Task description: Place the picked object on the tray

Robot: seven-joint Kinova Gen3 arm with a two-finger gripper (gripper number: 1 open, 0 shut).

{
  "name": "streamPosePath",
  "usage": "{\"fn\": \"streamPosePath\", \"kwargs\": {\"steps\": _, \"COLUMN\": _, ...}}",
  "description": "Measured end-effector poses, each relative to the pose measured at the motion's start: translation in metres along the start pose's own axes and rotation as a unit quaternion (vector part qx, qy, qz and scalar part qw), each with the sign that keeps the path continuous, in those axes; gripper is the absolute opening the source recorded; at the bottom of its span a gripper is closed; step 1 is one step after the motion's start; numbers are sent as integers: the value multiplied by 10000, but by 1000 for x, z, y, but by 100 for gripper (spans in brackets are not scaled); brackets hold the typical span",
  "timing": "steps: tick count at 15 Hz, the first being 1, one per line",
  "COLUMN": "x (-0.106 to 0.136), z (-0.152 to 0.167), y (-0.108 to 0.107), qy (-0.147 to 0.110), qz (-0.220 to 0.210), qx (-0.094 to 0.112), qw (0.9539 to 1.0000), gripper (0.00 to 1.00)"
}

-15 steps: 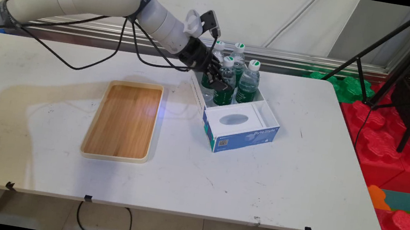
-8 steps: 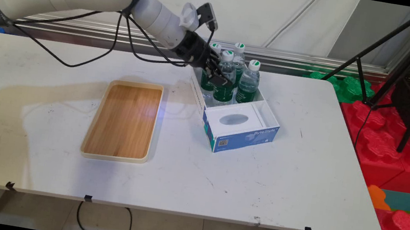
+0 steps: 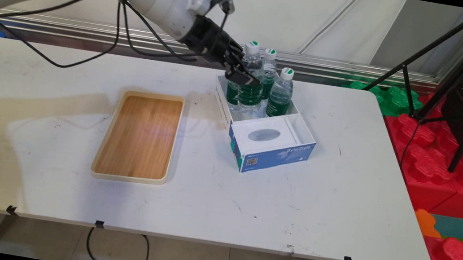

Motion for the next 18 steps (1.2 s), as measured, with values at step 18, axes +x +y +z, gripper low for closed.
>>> {"fn": "streamPosePath", "kwargs": {"steps": 18, "x": -9, "z": -177, "y": 39, "qy": -8, "qz": 153, "qx": -287, "qw": 9995, "gripper": 0}}
